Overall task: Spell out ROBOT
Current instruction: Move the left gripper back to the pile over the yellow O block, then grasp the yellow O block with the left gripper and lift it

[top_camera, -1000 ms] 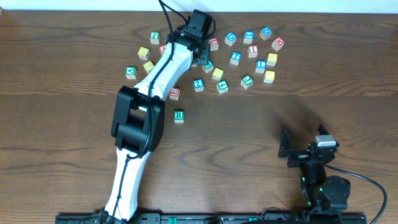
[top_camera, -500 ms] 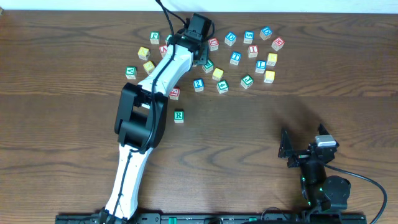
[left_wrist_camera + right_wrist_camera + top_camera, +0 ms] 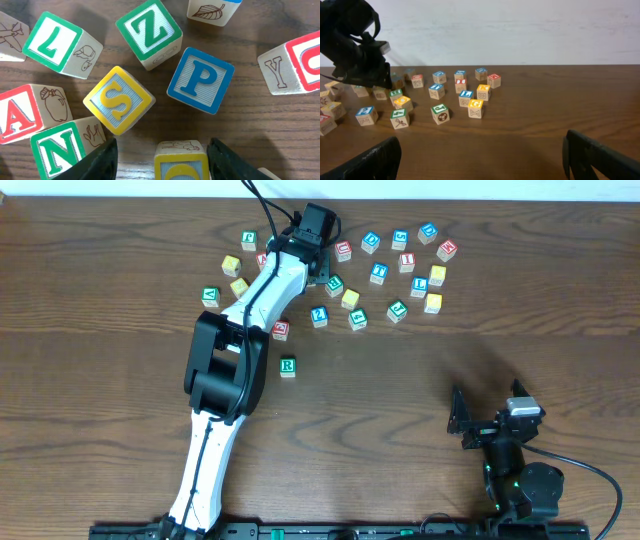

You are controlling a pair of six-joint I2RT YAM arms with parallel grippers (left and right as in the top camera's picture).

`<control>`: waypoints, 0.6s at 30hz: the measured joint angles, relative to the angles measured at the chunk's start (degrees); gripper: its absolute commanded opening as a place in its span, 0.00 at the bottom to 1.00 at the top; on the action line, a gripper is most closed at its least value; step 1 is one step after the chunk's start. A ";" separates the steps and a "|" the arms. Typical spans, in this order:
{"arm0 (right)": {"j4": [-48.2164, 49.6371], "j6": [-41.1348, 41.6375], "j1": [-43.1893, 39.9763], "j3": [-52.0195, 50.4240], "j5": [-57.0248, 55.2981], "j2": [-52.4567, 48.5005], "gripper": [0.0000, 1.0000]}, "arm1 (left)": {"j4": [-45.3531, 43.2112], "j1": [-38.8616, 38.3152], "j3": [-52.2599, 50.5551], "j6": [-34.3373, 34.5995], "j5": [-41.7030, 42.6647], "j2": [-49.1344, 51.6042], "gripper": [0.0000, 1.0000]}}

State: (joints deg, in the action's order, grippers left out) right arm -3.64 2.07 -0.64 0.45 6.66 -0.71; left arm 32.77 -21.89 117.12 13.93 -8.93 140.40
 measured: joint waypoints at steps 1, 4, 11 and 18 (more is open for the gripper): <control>0.00 0.00 -0.02 0.00 -0.02 0.00 0.99 | -0.07 0.00 0.00 0.02 0.07 0.00 0.50; 0.00 0.00 0.00 0.00 -0.02 0.00 0.99 | -0.13 0.00 0.00 0.20 0.68 0.04 0.44; 0.00 0.00 0.00 0.00 0.00 0.00 0.99 | 0.09 -0.02 0.00 1.11 1.31 1.22 0.37; 0.00 0.00 0.00 0.00 0.00 0.00 0.99 | 0.85 -0.22 0.00 1.14 1.55 1.73 0.32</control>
State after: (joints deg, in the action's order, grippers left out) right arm -3.64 2.07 -0.64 0.45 6.66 -0.71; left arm 33.63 -22.11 117.12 15.07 -7.38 142.12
